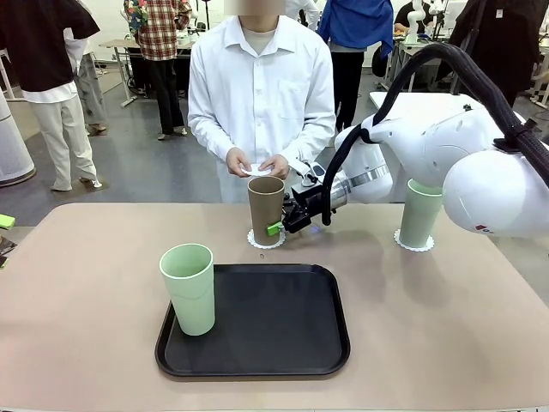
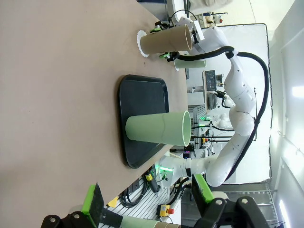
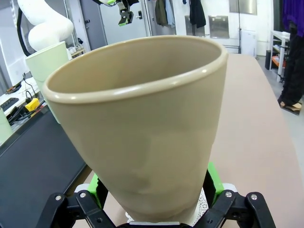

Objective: Place coasters on the table and set cups on them.
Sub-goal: Take one Reusable plastic cup from the Flat Tray and place it on a coaster set by the human.

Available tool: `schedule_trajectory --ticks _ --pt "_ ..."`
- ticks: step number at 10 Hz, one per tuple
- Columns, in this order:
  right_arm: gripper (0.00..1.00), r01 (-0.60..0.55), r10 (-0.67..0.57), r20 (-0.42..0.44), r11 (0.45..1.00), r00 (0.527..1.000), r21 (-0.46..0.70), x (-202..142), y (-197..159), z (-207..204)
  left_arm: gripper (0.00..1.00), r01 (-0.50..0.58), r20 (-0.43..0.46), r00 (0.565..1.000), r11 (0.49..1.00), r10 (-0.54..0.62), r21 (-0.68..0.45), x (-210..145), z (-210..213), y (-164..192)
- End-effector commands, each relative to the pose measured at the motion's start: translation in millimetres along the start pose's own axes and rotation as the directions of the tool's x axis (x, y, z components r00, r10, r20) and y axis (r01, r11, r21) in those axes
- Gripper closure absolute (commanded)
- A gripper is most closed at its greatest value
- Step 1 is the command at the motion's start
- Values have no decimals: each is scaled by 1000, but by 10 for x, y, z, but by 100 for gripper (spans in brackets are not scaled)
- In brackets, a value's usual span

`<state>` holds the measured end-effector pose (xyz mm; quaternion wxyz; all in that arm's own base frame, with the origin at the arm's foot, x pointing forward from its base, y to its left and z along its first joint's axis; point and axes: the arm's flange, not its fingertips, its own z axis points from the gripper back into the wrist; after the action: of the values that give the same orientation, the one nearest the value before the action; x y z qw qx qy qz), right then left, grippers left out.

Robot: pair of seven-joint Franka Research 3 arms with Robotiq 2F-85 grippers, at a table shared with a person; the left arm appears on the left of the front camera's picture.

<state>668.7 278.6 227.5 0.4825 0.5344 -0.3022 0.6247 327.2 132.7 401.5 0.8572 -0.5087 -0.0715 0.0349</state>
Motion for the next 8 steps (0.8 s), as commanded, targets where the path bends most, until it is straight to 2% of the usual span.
schedule_trajectory --ticks 1,8 --pt "0 18 -18 -17 999 1000 32 43 -107 44 0 0 8 1000 1000 0 -12 1 11 -11" --pt "0 22 -21 -43 999 999 23 54 -118 135 0 0 8 1000 1000 0 -12 1 11 -11"
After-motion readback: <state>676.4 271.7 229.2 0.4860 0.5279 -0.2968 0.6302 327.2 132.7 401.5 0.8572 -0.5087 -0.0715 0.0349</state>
